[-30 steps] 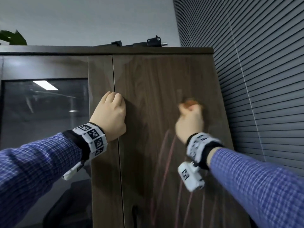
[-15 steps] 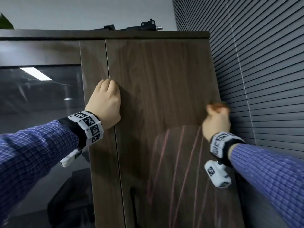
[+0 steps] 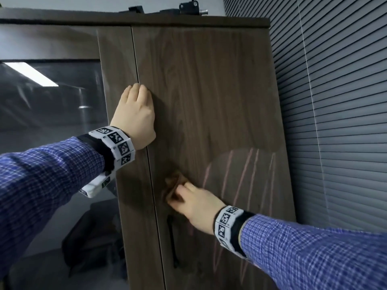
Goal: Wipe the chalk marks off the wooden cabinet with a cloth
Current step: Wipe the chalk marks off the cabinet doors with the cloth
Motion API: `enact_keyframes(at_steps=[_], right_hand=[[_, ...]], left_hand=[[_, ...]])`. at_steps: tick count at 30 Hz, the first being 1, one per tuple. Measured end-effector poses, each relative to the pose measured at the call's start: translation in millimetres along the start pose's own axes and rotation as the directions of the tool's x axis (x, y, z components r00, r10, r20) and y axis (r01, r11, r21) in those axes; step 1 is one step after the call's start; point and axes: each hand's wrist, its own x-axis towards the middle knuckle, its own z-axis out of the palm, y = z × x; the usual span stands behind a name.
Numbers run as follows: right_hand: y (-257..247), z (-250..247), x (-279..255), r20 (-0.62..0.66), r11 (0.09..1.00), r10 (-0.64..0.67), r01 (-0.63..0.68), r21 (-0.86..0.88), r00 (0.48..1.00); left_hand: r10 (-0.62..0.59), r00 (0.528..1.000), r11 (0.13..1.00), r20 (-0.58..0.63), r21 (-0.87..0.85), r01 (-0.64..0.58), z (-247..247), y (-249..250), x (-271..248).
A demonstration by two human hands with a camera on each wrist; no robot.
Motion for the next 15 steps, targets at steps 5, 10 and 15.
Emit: enact_keyframes(at_steps=[5, 10, 15], right_hand=[[50.8, -18.0, 0.8, 0.046, 0.991, -0.117, 0.12, -0.06, 0.992], [102.0, -64.7, 32.7, -0.369, 0.938, 0.343, -0.335, 0.087, 0.864], [59.2, -12.6, -13.1, -0.222, 0.986, 0.163, -0.15, 0.077, 0.961]], left_hand=[[0.001, 0.999, 1.0, 0.046, 0.007, -0.001, 3.9, 4.3, -16.1], [0.003, 0.999, 0.999, 0.034, -0.043, -0.002, 14.2, 5.9, -24.3], [-0.052, 0.998, 0.995, 0.046, -0.083, 0.056, 22.2, 13.9, -28.9]])
